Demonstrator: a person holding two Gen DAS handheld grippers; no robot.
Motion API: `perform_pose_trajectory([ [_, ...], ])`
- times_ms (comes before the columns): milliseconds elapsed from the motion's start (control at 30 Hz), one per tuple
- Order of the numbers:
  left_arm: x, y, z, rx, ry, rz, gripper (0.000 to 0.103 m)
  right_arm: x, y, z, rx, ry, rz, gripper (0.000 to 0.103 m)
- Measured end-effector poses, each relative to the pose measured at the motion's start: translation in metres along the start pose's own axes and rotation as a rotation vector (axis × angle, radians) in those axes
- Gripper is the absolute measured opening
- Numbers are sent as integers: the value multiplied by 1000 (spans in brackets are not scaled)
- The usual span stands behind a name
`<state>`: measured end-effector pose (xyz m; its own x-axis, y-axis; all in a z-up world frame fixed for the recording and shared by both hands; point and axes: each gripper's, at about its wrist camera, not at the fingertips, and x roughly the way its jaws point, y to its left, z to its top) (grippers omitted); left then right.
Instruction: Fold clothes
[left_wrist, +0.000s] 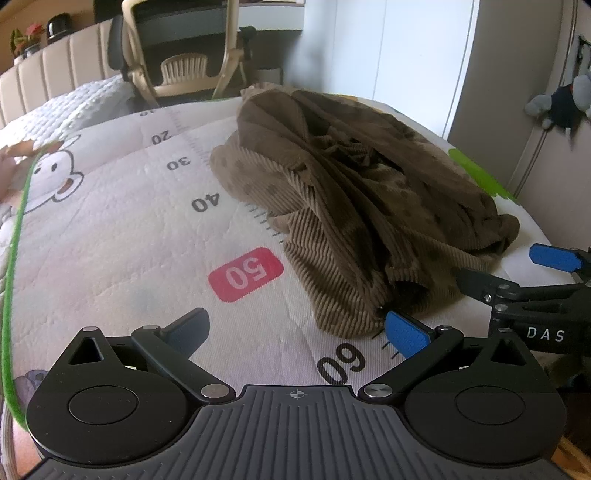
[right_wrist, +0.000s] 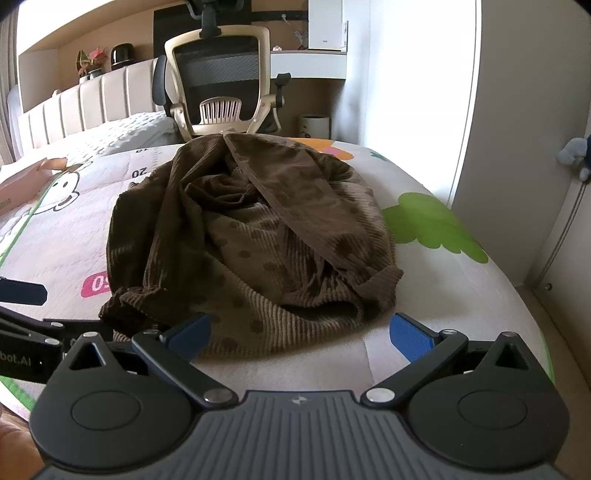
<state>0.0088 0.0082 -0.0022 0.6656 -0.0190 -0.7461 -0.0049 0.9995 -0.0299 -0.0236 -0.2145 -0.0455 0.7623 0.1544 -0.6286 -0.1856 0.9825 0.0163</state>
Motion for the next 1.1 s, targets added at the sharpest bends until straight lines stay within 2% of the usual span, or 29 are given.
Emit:
perform_pose_trajectory([
  [1100, 2, 1, 1, -1, -4, -6, 103, 2, 0, 0, 10, 3, 1, 103],
])
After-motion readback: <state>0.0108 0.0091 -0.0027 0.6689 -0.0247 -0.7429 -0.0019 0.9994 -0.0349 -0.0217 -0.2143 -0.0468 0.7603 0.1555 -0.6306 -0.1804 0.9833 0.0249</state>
